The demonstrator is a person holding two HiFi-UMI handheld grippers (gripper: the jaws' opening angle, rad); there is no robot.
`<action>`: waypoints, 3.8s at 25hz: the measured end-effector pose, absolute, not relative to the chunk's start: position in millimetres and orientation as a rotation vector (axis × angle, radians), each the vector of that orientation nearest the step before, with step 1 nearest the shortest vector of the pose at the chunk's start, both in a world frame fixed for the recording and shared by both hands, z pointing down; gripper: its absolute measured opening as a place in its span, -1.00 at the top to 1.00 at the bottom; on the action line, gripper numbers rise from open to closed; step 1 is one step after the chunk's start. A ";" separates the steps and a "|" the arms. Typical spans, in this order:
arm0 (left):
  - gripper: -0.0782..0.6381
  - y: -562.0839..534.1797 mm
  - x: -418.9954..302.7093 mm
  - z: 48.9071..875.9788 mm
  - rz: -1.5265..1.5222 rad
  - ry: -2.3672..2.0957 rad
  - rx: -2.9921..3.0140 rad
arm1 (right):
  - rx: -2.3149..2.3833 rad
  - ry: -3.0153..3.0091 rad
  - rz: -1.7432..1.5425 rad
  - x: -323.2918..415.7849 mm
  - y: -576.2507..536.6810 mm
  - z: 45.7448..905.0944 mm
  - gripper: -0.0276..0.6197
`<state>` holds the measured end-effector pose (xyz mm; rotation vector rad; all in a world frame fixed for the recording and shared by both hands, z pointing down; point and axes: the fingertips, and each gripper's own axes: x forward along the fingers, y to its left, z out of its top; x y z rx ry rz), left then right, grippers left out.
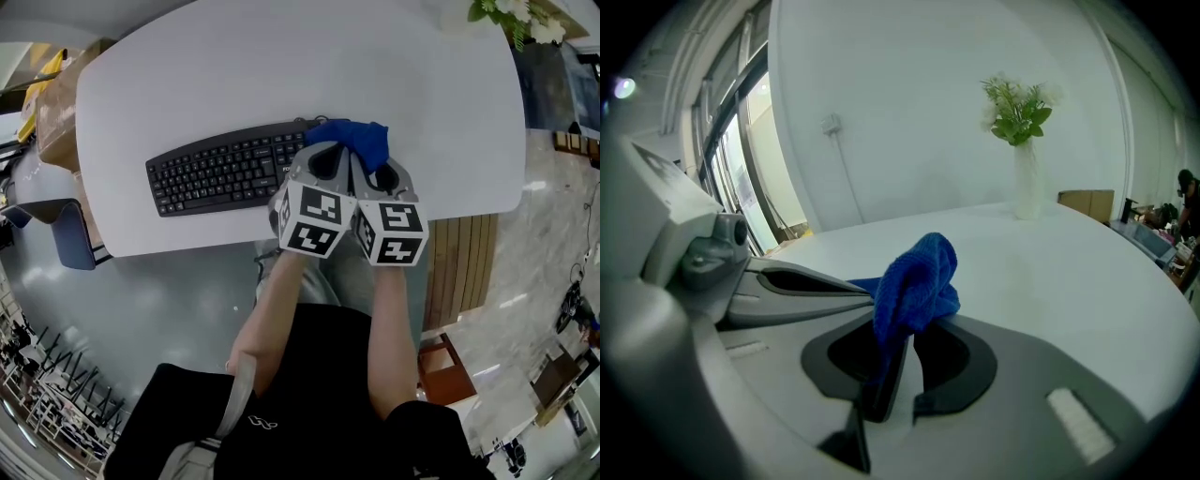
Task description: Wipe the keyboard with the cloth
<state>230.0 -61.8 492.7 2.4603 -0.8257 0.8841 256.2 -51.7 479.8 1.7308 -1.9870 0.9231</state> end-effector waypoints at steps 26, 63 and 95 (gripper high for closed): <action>0.79 -86.6 94.9 409.9 0.494 -1.058 2.411 | 1.635 -2.215 0.565 153.0 -89.2 367.2 0.65; 0.79 -56.3 -175.4 506.7 0.768 -1.197 2.157 | 1.184 -2.328 0.835 -142.2 -50.8 489.3 0.65; 0.79 -54.2 -104.3 509.5 0.846 -1.079 2.198 | 1.274 -2.261 0.902 -72.0 -44.2 491.9 0.64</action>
